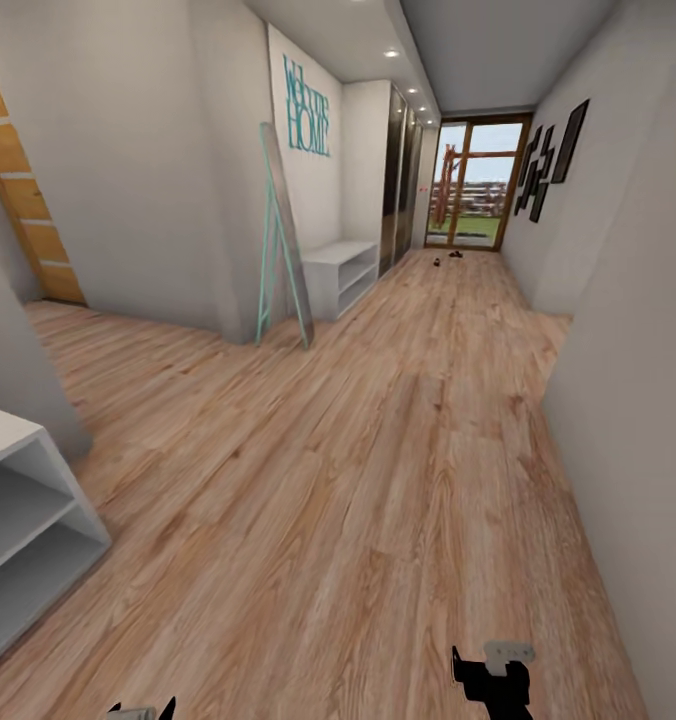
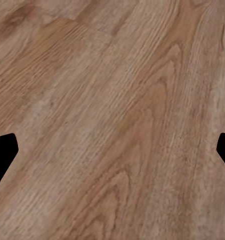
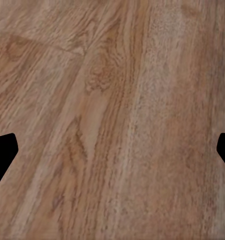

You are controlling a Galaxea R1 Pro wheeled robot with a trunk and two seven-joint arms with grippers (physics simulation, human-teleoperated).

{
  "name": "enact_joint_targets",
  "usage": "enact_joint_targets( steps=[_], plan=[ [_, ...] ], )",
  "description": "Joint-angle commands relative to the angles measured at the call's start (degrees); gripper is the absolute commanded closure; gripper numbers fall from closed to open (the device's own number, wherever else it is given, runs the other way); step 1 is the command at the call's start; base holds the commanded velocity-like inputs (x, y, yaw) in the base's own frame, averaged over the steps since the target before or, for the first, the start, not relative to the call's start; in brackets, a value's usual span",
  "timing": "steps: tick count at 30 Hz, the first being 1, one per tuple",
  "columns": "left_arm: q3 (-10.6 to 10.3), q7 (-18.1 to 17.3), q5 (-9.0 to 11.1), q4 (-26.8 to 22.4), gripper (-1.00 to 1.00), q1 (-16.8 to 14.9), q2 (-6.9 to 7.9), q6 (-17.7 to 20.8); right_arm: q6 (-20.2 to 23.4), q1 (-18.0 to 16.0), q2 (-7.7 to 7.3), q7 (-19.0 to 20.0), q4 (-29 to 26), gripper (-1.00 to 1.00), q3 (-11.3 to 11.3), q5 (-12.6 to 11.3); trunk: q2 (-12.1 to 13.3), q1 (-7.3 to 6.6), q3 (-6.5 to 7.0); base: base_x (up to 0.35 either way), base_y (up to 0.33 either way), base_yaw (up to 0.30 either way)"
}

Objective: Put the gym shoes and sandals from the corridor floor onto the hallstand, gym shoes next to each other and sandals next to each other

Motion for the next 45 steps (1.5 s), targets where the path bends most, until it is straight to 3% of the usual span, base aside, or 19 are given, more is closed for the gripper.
enact_joint_targets(
  steps=[1, 15, 45],
  plan=[
    [0.5, -0.5, -0.2, 0.0, -1.0, 0.0, -0.02, -0.1, -0.1, -0.1, 0.01, -0.3, 0.1, -1.0, -0.3, 0.6, 0.0, 0.02, -0.08, 0.336, -0.103, -0.286],
    [0.5, -0.5, -0.2, 0.0, -1.0, 0.0, -0.02, -0.1, -0.1, -0.1, 0.08, -0.3, 0.1, -1.0, -0.3, 0.6, 0.0, 0.02, -0.47, 0.337, -0.054, -0.223],
    [0.6, -0.5, -0.5, 0.0, -1.0, 0.0, 0.06, -0.1, -0.1, 0.0, -0.4, 0.0, 0.2, -1.0, -0.2, 0.8, 0.0, 0.02, -0.5, 0.338, -0.001, -0.008]
  ],
)
